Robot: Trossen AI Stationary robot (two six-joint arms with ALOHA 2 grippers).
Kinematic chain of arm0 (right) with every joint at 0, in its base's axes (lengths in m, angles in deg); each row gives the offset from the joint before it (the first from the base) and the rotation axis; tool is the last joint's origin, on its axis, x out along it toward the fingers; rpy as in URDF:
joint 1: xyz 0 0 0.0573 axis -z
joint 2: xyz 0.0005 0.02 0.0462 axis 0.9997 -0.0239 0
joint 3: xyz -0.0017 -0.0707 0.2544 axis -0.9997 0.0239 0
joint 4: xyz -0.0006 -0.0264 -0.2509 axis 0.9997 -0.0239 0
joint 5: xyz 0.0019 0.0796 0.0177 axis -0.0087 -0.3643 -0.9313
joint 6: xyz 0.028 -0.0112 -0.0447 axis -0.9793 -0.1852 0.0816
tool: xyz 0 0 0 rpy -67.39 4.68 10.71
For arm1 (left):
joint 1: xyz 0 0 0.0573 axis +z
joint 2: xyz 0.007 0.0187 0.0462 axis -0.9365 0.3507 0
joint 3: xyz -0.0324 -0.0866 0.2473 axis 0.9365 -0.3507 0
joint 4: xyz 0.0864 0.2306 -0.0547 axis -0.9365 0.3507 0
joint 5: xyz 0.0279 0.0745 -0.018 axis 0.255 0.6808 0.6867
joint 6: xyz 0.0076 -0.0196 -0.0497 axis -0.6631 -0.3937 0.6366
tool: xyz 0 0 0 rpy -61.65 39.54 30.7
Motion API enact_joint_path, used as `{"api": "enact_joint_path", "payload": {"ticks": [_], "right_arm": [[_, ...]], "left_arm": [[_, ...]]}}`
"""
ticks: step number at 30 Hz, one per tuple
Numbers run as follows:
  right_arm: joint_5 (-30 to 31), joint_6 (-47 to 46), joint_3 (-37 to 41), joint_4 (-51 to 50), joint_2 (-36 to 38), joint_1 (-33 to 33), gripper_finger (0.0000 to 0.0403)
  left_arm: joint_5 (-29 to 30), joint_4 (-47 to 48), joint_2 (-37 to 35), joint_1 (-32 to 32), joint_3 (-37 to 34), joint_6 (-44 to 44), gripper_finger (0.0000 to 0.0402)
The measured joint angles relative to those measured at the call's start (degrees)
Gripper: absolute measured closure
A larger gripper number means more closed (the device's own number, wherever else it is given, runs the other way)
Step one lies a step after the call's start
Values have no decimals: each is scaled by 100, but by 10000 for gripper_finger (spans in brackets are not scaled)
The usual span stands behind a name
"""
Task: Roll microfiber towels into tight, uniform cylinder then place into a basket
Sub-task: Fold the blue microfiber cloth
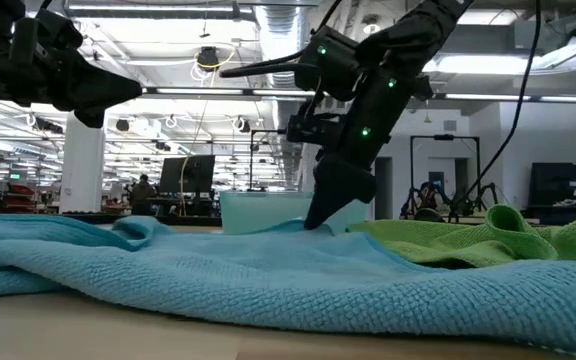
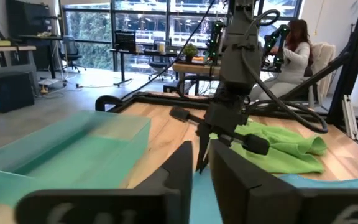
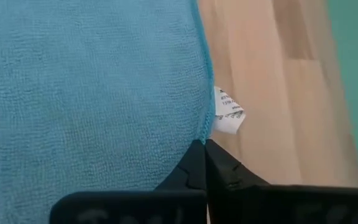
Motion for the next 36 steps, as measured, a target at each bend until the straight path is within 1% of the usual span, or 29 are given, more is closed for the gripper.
{"api": "enact_joint_path", "payload": {"ticks": [4,7,11,15,20,22,26,29,32,36], "right_arm": [[74,-17,-3,21,1,-4,399],[245,3,-8,32,4,-12,399],[489,13,-11,32,15,-59,398],[503,18,-33,-7,85,-80,399],[523,21,-24,-54,142,-107,398],[525,52,-33,5,164,-108,398],[523,68,-40,17,270,-107,397],[520,97,-21,-78,321,-107,397],[516,207,-33,-22,337,-107,397],[512,278,-31,-8,337,-77,397]], "left_arm": [[178,-99,-2,0,1,-1,297],[298,-97,-2,0,0,75,273],[265,-45,1,2,2,438,260],[214,-38,205,2,0,887,259],[195,-31,889,2,2,1422,258],[385,-60,1234,2,2,1556,258],[958,5,1892,4,112,1759,258],[1154,-42,2353,4,274,2093,258],[1132,-42,2792,4,351,2460,258],[786,-112,3339,4,352,2837,258]]}}
